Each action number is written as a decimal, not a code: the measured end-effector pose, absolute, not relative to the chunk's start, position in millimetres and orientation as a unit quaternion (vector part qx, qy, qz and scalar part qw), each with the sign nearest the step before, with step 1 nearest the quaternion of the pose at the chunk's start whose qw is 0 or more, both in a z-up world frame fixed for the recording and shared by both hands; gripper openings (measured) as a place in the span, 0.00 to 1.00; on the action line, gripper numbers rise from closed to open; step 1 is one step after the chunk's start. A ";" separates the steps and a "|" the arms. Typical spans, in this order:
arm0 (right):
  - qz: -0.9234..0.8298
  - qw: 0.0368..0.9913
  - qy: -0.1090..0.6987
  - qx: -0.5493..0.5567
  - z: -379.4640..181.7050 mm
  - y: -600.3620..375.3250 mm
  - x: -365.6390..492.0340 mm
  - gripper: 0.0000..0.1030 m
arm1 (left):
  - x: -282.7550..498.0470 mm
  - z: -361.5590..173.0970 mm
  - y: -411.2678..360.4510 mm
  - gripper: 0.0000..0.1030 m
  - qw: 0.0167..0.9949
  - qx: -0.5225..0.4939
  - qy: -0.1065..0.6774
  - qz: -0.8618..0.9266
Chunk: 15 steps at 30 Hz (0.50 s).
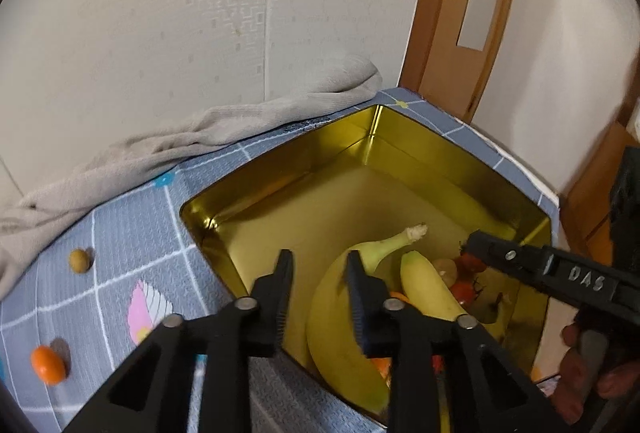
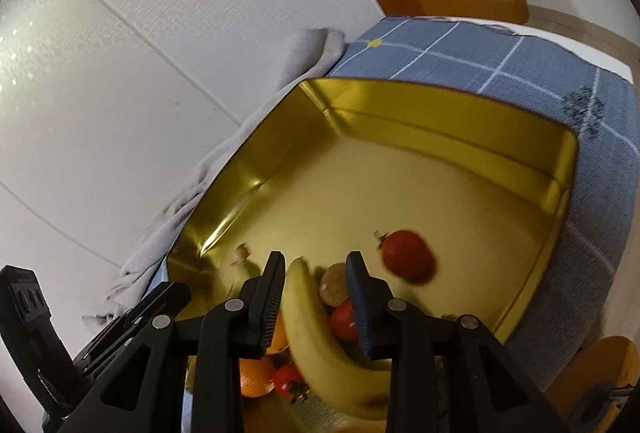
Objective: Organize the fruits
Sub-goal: 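Carry banana and kiwi into the gold tray and open both grippers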
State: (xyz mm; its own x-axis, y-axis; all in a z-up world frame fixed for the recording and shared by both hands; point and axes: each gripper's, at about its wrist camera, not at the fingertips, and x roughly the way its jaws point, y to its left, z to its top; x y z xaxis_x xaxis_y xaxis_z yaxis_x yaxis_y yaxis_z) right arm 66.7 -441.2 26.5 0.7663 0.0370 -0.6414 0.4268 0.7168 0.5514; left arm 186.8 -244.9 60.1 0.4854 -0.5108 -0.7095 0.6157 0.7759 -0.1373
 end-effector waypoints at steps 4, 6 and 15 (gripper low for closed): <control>-0.071 0.877 0.333 0.339 28.5 -425.1 76.4 0.31 | 178.3 66.5 -228.5 0.49 0.870 0.059 0.371 -0.320; -0.041 0.879 0.346 0.326 28.0 -413.3 84.0 0.31 | 173.5 70.2 -212.6 0.59 0.875 0.049 0.363 -0.316; -0.002 0.885 0.389 0.256 25.0 -368.0 104.4 0.31 | 169.1 55.0 -119.9 0.75 0.895 0.030 0.374 -0.243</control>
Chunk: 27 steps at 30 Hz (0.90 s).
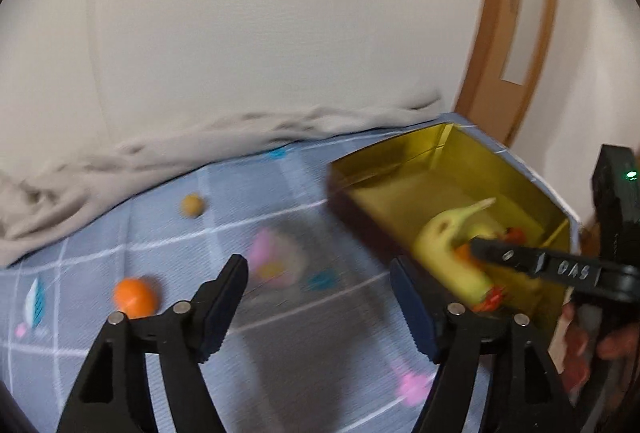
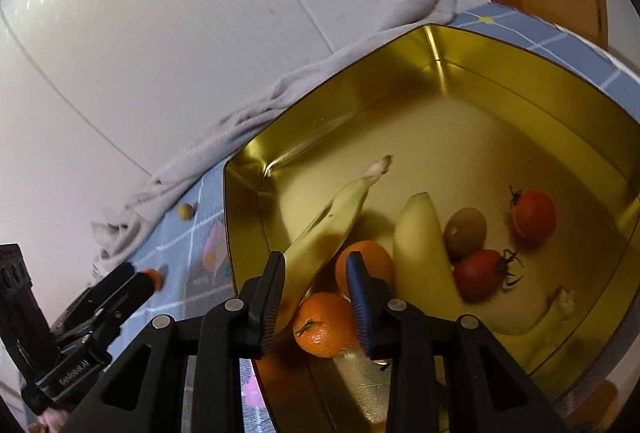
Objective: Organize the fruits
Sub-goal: 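Carry banana and kiwi into the gold tray and open both grippers, then grasp an orange mandarin on the sheet with the left gripper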
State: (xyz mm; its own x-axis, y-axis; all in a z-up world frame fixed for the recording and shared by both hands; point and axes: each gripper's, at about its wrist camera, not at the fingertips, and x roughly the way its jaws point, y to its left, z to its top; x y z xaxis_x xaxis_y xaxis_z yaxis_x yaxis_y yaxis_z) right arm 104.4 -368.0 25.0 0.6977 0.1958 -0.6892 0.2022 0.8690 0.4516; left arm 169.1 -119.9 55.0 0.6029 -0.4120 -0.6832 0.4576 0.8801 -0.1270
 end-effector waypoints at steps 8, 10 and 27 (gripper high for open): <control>-0.020 0.897 0.385 0.217 29.9 -353.5 107.3 0.31 | 185.5 24.0 -50.4 0.79 0.895 -0.040 0.413 -0.163; -0.023 0.897 0.385 0.215 30.6 -353.7 109.4 0.31 | 190.6 18.4 -37.0 0.79 0.888 -0.077 0.425 -0.158; -0.048 0.924 0.342 0.164 49.0 -324.1 108.7 0.31 | 194.3 11.0 2.0 0.85 0.895 -0.096 0.422 -0.111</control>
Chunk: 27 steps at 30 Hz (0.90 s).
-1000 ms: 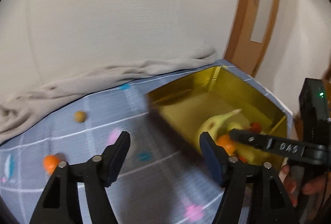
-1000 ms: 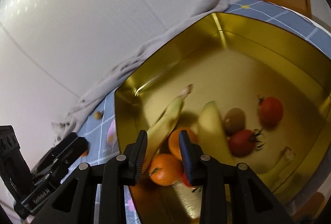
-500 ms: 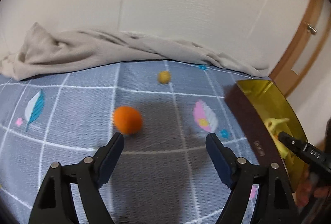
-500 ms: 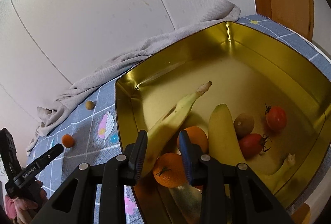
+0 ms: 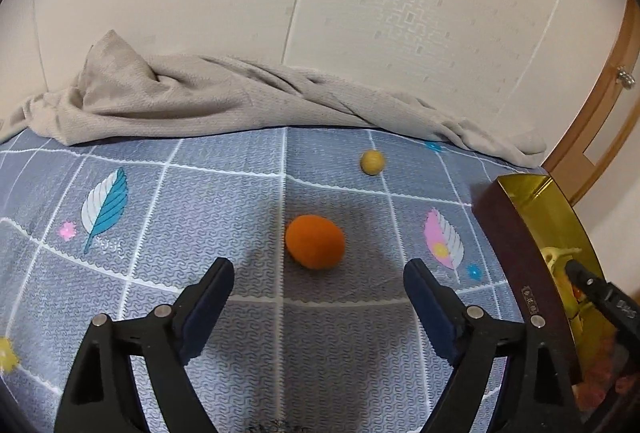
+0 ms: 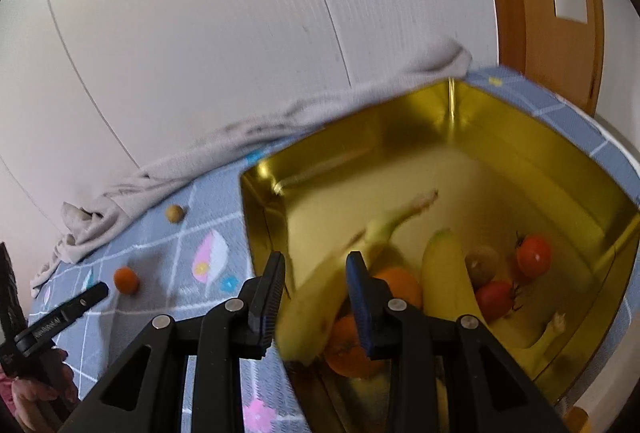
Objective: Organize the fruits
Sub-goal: 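Grasp an orange mandarin on the sheet with the left gripper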
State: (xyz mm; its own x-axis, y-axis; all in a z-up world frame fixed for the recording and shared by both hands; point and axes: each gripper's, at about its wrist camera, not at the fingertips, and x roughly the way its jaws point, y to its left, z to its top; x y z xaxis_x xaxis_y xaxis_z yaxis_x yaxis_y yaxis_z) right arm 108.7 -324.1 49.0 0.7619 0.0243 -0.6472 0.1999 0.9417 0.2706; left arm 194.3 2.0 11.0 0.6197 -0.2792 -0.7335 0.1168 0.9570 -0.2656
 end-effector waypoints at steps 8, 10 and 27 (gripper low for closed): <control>0.031 0.931 0.328 0.157 54.6 -286.4 114.3 0.32 | 197.6 6.7 10.8 0.92 0.896 -0.096 0.425 -0.089; 0.042 0.930 0.337 0.141 51.5 -273.8 117.9 0.32 | 200.3 4.9 11.7 0.93 0.897 -0.091 0.425 -0.078; 0.076 0.909 0.391 0.121 21.0 -219.3 143.1 0.32 | 242.8 -11.4 -16.2 0.59 0.893 -0.027 0.433 -0.123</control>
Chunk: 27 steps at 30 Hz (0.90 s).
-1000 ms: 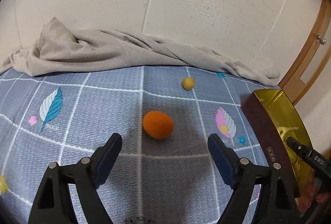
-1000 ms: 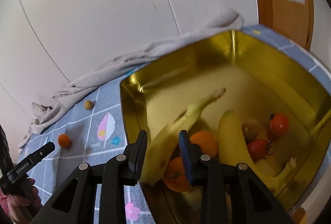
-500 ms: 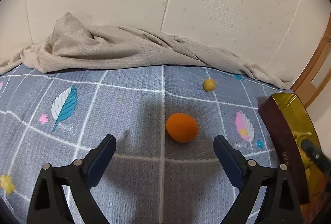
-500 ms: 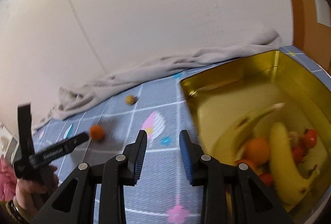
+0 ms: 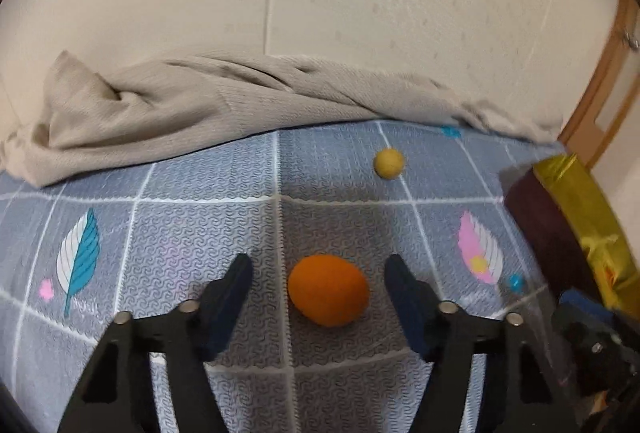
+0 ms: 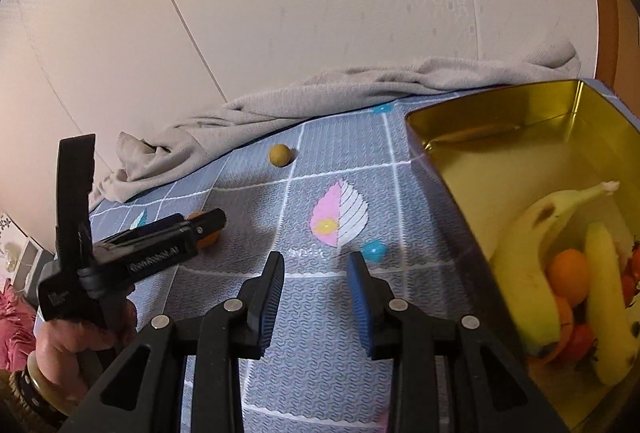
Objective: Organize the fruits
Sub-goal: 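Grasp an orange mandarin on the sheet with the left gripper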
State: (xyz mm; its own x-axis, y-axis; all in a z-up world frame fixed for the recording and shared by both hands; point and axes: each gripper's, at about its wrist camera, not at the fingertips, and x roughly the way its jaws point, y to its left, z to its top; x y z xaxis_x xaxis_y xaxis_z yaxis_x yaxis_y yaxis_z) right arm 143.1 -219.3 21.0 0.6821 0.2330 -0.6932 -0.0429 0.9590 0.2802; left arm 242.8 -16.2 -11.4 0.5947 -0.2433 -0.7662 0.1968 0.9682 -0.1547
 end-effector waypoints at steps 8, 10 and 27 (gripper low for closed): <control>0.084 0.906 0.396 0.124 17.8 -205.8 153.1 0.32 | 237.0 -16.5 -14.3 0.39 0.888 -0.016 0.439 -0.138; 0.091 0.903 0.399 0.133 16.0 -202.5 158.5 0.32 | 233.8 -13.8 -8.2 0.39 0.888 -0.031 0.437 -0.140; 0.096 0.897 0.418 0.101 6.4 -165.5 271.5 0.32 | 215.7 -16.3 40.6 0.39 0.887 -0.058 0.440 -0.130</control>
